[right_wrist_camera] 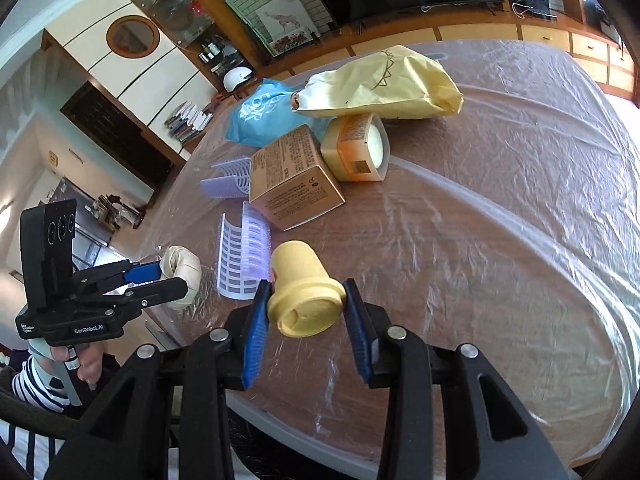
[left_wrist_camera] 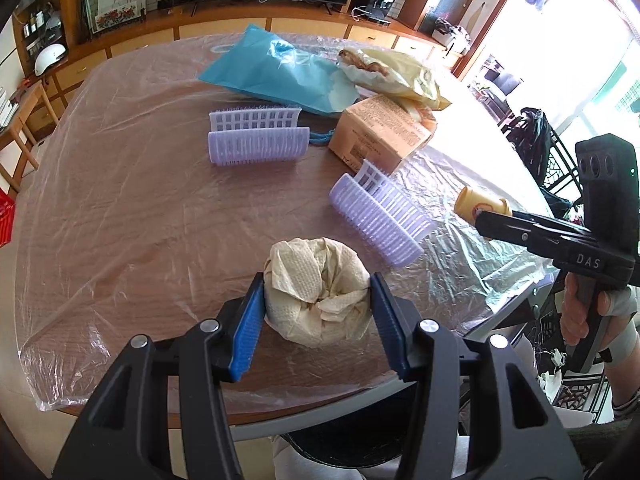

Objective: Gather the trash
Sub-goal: 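Carry the tissue and yellow cup with both tools over the black bin, then open both tools to drop the tissue and cup into the bin, then grasp the blue bag with the left tool while the right tool grasps the yellow bag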

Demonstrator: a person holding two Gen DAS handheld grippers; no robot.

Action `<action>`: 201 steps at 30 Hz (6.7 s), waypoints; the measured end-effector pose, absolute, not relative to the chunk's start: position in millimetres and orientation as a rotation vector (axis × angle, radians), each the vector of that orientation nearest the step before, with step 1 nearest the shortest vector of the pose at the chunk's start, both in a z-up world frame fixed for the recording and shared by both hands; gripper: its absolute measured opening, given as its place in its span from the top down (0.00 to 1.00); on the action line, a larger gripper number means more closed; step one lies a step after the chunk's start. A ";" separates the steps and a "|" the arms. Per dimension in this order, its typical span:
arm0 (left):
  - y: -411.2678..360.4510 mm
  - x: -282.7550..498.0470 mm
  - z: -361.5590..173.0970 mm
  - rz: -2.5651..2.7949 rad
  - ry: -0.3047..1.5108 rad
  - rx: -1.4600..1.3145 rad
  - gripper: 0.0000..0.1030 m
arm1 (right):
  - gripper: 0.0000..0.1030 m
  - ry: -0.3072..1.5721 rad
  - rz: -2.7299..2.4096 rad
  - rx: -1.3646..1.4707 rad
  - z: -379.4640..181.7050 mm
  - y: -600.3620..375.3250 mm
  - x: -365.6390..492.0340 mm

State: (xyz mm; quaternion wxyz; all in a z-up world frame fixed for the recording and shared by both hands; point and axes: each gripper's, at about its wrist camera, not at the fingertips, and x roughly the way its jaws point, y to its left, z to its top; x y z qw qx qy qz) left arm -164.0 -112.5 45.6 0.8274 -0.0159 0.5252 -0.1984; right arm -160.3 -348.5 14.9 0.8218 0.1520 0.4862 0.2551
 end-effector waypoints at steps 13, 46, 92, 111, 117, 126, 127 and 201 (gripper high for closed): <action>-106.6 -185.8 65.0 -0.501 1.076 -0.048 0.49 | 0.65 1.009 0.575 0.344 38.1 -348.6 -195.6; -138.8 -257.7 47.8 -0.714 1.155 0.106 0.49 | 0.65 1.134 0.601 0.293 22.5 -327.5 -276.6; -164.2 -260.5 -38.2 -0.612 1.269 0.244 0.49 | 0.65 1.294 0.465 0.063 -53.6 -281.5 -274.4; -168.9 -261.7 -54.9 -0.576 1.283 0.278 0.49 | 0.65 1.315 0.413 0.021 -70.4 -276.8 -270.3; -170.1 -260.5 -56.2 -0.566 1.281 0.289 0.49 | 0.65 1.319 0.410 0.012 -73.4 -277.2 -268.0; -173.1 -263.0 -55.2 -0.589 1.273 0.287 0.46 | 0.59 1.337 0.399 0.034 -76.9 -281.6 -268.7; -172.8 -263.3 -54.5 -0.585 1.269 0.289 0.37 | 0.54 1.341 0.395 0.037 -76.5 -283.8 -268.8; -127.1 49.1 29.2 -0.515 1.193 -0.056 0.04 | 0.08 1.148 0.312 0.219 10.9 -339.4 51.8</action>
